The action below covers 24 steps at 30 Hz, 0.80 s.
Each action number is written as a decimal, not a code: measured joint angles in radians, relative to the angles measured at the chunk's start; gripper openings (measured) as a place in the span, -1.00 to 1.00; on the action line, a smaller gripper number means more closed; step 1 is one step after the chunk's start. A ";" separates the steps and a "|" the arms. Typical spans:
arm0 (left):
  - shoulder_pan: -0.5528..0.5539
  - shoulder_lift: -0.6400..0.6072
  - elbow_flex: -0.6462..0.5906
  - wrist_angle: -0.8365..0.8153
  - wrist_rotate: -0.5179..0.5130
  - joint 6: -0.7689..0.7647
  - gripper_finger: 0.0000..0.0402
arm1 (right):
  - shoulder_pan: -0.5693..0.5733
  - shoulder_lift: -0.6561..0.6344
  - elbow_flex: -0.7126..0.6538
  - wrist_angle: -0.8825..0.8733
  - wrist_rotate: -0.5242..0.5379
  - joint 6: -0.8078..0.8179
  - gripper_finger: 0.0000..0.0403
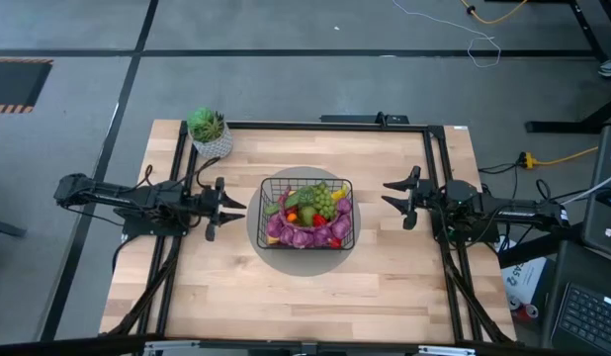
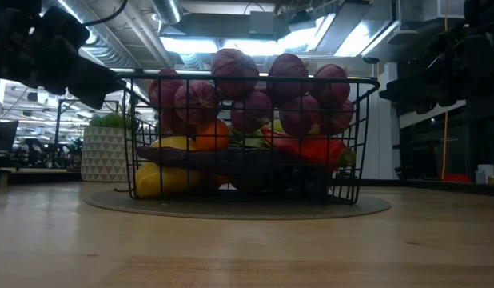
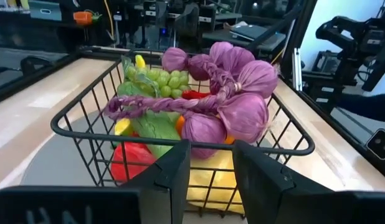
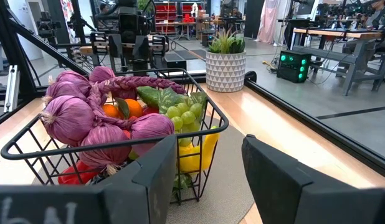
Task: Build produce basket
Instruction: Return to Home Position
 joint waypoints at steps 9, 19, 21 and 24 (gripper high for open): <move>0.000 0.000 0.000 0.000 0.000 0.004 -0.43 | 0.000 0.000 0.000 0.000 0.000 0.000 -0.09; 0.000 0.000 0.000 0.000 0.024 0.001 -0.43 | 0.000 0.000 0.000 0.000 0.000 0.000 -0.09; 0.000 0.000 0.000 0.000 0.022 0.001 -0.43 | 0.000 0.000 0.000 0.000 0.000 0.000 -0.09; 0.000 0.000 0.000 0.000 0.022 0.001 -0.43 | 0.000 0.000 0.000 0.000 0.000 0.000 -0.09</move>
